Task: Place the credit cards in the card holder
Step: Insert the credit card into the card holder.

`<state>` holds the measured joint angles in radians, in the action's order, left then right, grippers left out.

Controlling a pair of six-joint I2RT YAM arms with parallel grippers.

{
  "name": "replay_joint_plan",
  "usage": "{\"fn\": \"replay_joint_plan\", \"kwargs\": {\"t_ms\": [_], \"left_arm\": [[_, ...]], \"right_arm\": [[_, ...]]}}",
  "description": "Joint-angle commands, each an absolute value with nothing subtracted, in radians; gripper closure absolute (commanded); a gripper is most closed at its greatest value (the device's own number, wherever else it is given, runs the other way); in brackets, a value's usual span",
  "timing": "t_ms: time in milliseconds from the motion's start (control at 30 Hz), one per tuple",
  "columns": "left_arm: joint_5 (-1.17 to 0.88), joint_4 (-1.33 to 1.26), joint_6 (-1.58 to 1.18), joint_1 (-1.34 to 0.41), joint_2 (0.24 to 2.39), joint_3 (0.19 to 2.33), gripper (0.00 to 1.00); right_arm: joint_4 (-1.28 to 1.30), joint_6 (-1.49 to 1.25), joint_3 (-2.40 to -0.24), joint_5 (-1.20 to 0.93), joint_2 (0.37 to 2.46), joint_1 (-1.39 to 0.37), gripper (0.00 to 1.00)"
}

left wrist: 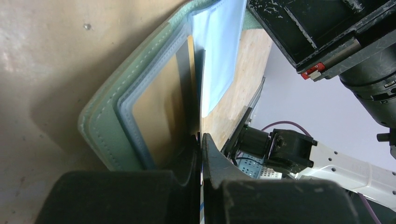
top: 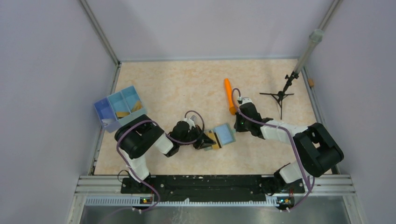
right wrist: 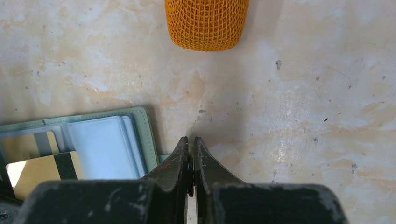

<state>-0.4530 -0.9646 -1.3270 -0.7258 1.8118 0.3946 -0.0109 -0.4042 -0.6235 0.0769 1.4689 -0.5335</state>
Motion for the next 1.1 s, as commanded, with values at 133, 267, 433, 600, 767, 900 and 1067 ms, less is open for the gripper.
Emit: {"fn": "replay_joint_plan", "kwargs": {"t_ms": [133,267,433,600,767,900,1067], "left_arm": [[-0.455,-0.965,-1.280,-0.706,1.857,0.434,1.00],[-0.452,-0.944,-1.256,-0.693,1.859,0.438,1.00],[-0.448,-0.930,-1.235,-0.683,1.865,0.442,1.00],[-0.451,-0.954,-1.230,-0.683,1.888,0.452,1.00],[-0.450,-0.966,-1.223,-0.683,1.904,0.457,1.00],[-0.446,-0.987,-1.225,-0.683,1.921,0.454,1.00],[-0.435,-1.059,-1.240,-0.684,1.945,0.438,1.00]], "right_arm": [[-0.003,-0.405,-0.657,0.074,1.485,-0.526,1.00],[-0.003,-0.403,-0.657,0.074,1.484,-0.525,1.00],[-0.003,-0.405,-0.655,0.075,1.483,-0.525,1.00],[-0.003,-0.405,-0.654,0.075,1.482,-0.525,1.00],[-0.003,-0.404,-0.652,0.074,1.482,-0.525,1.00],[-0.003,-0.404,-0.651,0.075,1.481,-0.525,1.00],[-0.002,-0.403,-0.649,0.074,1.479,-0.525,1.00]]}}
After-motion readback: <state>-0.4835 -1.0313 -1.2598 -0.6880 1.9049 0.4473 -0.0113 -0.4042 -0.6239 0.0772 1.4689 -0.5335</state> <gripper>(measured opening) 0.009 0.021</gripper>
